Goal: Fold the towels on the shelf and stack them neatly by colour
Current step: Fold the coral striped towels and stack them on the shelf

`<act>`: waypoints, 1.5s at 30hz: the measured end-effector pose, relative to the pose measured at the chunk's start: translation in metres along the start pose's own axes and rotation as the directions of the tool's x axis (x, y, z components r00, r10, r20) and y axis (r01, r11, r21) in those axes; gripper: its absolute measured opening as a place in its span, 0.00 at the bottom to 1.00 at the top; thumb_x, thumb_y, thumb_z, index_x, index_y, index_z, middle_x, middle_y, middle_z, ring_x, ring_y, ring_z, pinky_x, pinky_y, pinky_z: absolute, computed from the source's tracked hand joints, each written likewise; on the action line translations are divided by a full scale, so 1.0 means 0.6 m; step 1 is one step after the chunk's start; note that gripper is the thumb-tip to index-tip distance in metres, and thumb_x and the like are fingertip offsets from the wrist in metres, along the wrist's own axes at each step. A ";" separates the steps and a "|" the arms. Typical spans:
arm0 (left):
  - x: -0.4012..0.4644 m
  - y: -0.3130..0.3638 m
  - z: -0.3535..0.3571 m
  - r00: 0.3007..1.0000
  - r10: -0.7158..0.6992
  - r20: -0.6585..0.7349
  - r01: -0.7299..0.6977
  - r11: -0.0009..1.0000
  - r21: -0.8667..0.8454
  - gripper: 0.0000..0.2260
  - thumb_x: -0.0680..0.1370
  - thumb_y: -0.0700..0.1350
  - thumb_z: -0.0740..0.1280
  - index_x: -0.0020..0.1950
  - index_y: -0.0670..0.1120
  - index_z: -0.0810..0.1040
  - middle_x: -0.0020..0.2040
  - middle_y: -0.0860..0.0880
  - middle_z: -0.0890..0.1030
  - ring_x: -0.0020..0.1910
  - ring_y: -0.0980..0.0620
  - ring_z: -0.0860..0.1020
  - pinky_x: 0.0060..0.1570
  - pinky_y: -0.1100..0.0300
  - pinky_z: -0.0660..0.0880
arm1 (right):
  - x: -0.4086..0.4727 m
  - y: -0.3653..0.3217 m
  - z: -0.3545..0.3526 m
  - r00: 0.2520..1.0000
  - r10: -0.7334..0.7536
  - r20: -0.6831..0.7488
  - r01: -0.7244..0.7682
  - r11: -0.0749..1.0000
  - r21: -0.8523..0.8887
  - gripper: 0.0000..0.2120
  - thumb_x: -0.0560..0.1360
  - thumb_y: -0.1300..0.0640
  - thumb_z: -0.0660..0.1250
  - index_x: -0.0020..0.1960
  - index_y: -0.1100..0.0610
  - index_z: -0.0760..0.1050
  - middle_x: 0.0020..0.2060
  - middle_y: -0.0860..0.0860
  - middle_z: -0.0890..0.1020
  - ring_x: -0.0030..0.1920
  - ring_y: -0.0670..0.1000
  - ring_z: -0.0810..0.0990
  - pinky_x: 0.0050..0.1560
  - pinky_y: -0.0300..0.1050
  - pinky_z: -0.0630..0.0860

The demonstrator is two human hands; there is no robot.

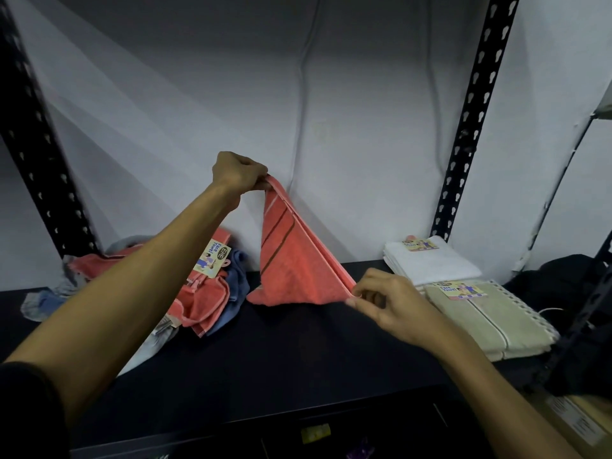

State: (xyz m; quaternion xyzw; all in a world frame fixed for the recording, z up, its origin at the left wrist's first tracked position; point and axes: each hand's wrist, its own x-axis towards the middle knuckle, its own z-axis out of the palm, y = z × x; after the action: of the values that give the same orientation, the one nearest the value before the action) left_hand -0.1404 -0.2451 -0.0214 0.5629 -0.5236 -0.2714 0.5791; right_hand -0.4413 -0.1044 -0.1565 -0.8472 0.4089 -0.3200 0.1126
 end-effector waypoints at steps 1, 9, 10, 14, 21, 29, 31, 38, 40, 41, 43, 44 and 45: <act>0.002 -0.001 0.000 1.000 -0.003 0.001 0.003 1.000 0.007 0.01 0.74 0.33 0.73 0.42 0.36 0.83 0.42 0.37 0.85 0.38 0.41 0.86 0.46 0.54 0.84 | -0.003 -0.006 0.002 0.999 -0.015 -0.028 0.016 1.000 0.027 0.08 0.76 0.49 0.72 0.43 0.53 0.81 0.40 0.45 0.77 0.39 0.49 0.76 0.40 0.39 0.73; 0.021 0.011 0.016 0.996 -0.048 0.074 0.047 0.999 0.015 0.03 0.75 0.32 0.73 0.41 0.34 0.83 0.43 0.36 0.85 0.41 0.40 0.86 0.50 0.53 0.84 | 0.008 -0.023 -0.034 0.932 0.020 -0.361 0.012 0.996 0.086 0.07 0.77 0.61 0.71 0.46 0.56 0.73 0.33 0.49 0.77 0.33 0.51 0.74 0.39 0.42 0.72; 0.026 0.019 0.019 0.996 -0.047 0.079 0.046 0.999 0.011 0.02 0.75 0.32 0.73 0.43 0.33 0.83 0.44 0.36 0.85 0.41 0.40 0.86 0.50 0.53 0.84 | 0.016 -0.016 -0.048 0.938 0.030 -0.346 -0.008 0.998 0.063 0.06 0.78 0.61 0.69 0.51 0.55 0.73 0.34 0.48 0.78 0.34 0.51 0.76 0.43 0.42 0.72; 0.043 0.072 0.043 0.997 0.025 0.078 -0.025 1.000 0.004 0.02 0.76 0.33 0.73 0.45 0.33 0.82 0.46 0.35 0.84 0.40 0.42 0.86 0.47 0.55 0.84 | 0.082 0.040 -0.121 0.934 0.020 -0.356 -0.108 0.967 -0.229 0.07 0.80 0.64 0.64 0.52 0.58 0.81 0.38 0.51 0.84 0.40 0.57 0.82 0.44 0.46 0.75; 0.038 0.137 0.054 0.978 0.160 0.136 -0.149 0.985 -0.088 0.01 0.77 0.32 0.71 0.47 0.33 0.81 0.46 0.36 0.84 0.39 0.44 0.86 0.45 0.58 0.83 | 0.132 0.038 -0.233 0.806 0.028 -0.591 -0.159 0.972 -0.170 0.08 0.78 0.66 0.62 0.47 0.58 0.79 0.36 0.56 0.82 0.35 0.53 0.78 0.41 0.46 0.74; -0.076 -0.038 0.007 0.879 0.060 0.473 -0.128 0.985 0.112 0.07 0.78 0.29 0.67 0.56 0.28 0.80 0.47 0.30 0.83 0.37 0.47 0.85 0.44 0.60 0.84 | -0.029 0.039 -0.091 0.969 0.226 -0.099 -0.205 0.960 0.189 0.09 0.74 0.65 0.74 0.48 0.52 0.81 0.41 0.50 0.83 0.41 0.49 0.84 0.47 0.46 0.79; -0.111 -0.078 0.000 0.869 0.033 0.493 -0.118 0.983 0.141 0.07 0.79 0.30 0.68 0.55 0.33 0.82 0.47 0.30 0.84 0.39 0.45 0.85 0.45 0.57 0.84 | -0.057 0.036 -0.042 0.981 0.190 0.027 -0.192 0.960 0.205 0.10 0.76 0.67 0.71 0.48 0.51 0.81 0.39 0.48 0.83 0.40 0.50 0.84 0.46 0.47 0.81; -0.213 -0.072 0.020 0.787 0.106 0.608 -0.148 0.989 0.020 0.13 0.78 0.37 0.72 0.61 0.39 0.78 0.40 0.46 0.86 0.37 0.51 0.84 0.43 0.57 0.83 | 0.009 -0.026 -0.029 0.999 0.012 0.051 -0.024 0.972 0.232 0.10 0.79 0.67 0.67 0.54 0.57 0.84 0.40 0.48 0.83 0.38 0.50 0.85 0.46 0.44 0.81; -0.233 -0.070 0.033 0.755 0.132 0.642 -0.162 0.987 -0.012 0.12 0.76 0.36 0.74 0.59 0.38 0.79 0.39 0.46 0.86 0.37 0.52 0.83 0.45 0.58 0.82 | 0.031 -0.047 -0.026 0.999 0.021 0.033 -0.029 0.961 0.275 0.06 0.79 0.65 0.68 0.53 0.58 0.82 0.35 0.52 0.85 0.35 0.50 0.85 0.45 0.44 0.81; -0.241 -0.072 0.038 0.749 0.149 0.646 -0.161 0.986 -0.041 0.11 0.76 0.36 0.74 0.57 0.36 0.80 0.39 0.44 0.86 0.38 0.52 0.83 0.45 0.59 0.81 | 0.038 -0.057 -0.022 0.999 0.034 0.018 -0.038 0.948 0.316 0.04 0.78 0.65 0.69 0.51 0.58 0.81 0.33 0.53 0.84 0.34 0.51 0.84 0.42 0.44 0.81; -0.254 -0.077 0.041 0.759 0.185 0.625 -0.156 0.983 -0.102 0.08 0.75 0.35 0.74 0.53 0.35 0.82 0.40 0.40 0.86 0.38 0.51 0.84 0.43 0.60 0.80 | 0.042 -0.065 -0.012 0.998 0.047 -0.041 -0.029 0.931 0.363 0.03 0.77 0.63 0.72 0.48 0.57 0.82 0.32 0.52 0.84 0.33 0.53 0.83 0.40 0.43 0.79; -0.259 -0.080 0.041 0.773 0.196 0.604 -0.150 0.981 -0.127 0.07 0.75 0.36 0.74 0.52 0.35 0.83 0.41 0.39 0.86 0.39 0.50 0.84 0.43 0.60 0.81 | 0.042 -0.066 -0.008 0.996 0.044 -0.084 -0.011 0.930 0.367 0.03 0.75 0.63 0.73 0.48 0.56 0.83 0.33 0.51 0.84 0.34 0.52 0.82 0.40 0.43 0.79; -0.263 -0.084 0.039 0.787 0.205 0.582 -0.142 0.978 -0.152 0.07 0.75 0.36 0.74 0.52 0.35 0.84 0.42 0.38 0.86 0.40 0.48 0.84 0.43 0.60 0.81 | 0.041 -0.065 -0.005 0.991 0.042 -0.127 0.006 0.933 0.359 0.04 0.74 0.62 0.74 0.47 0.54 0.84 0.36 0.49 0.84 0.36 0.51 0.82 0.41 0.42 0.78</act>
State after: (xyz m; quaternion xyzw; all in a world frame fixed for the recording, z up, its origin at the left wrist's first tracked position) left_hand -0.1955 -0.1223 -0.1201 0.3694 -0.7135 -0.4055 0.4359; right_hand -0.4074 -0.0981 -0.1255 -0.7855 0.3580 -0.4437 0.2407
